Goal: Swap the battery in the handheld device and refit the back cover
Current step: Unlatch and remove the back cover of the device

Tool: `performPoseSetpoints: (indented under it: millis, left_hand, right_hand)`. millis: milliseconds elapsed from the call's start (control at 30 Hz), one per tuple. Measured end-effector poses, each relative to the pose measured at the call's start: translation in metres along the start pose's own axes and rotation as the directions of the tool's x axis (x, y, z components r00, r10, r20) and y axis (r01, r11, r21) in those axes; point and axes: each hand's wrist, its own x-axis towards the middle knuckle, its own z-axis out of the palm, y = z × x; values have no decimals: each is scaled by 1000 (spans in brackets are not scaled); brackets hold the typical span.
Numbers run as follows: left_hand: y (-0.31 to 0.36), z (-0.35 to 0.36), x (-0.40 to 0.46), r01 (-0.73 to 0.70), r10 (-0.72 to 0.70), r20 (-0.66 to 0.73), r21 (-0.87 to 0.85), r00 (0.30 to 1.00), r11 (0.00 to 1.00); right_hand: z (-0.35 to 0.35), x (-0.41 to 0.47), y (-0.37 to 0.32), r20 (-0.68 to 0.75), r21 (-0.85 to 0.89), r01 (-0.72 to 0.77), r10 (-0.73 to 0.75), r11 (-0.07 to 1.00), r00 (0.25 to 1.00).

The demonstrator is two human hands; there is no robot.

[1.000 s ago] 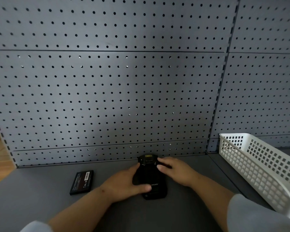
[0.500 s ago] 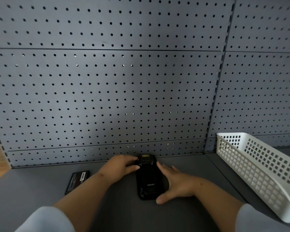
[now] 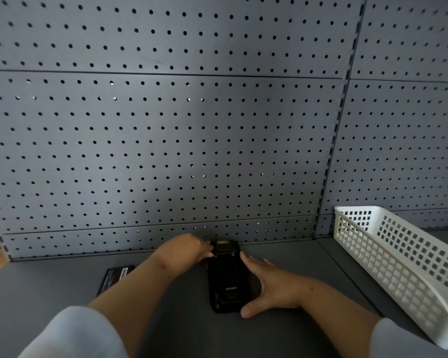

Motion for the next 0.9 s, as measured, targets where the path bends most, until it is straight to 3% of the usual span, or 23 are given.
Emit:
performPoseSetpoints:
  millis: [300, 500, 700, 900]
  left_hand:
    - [-6, 14, -1, -33, 55, -157, 141, 986, 989]
    - [-3, 18, 6, 7, 19, -155, 165, 988, 986]
    - [-8, 11, 9, -18, 21, -88, 28, 996, 999]
    - [-10, 15, 10, -19, 21, -103, 13, 994, 1000]
  right_hand:
    - [0, -2, -1, -24, 3, 19, -19, 1000, 1000]
    - [2, -1, 0, -32, 21, 8, -8, 1000, 999]
    - [2, -1, 1, -34, 15, 11, -10, 1000, 999]
    - [3, -1, 1, -43, 14, 18, -17, 1000, 999]
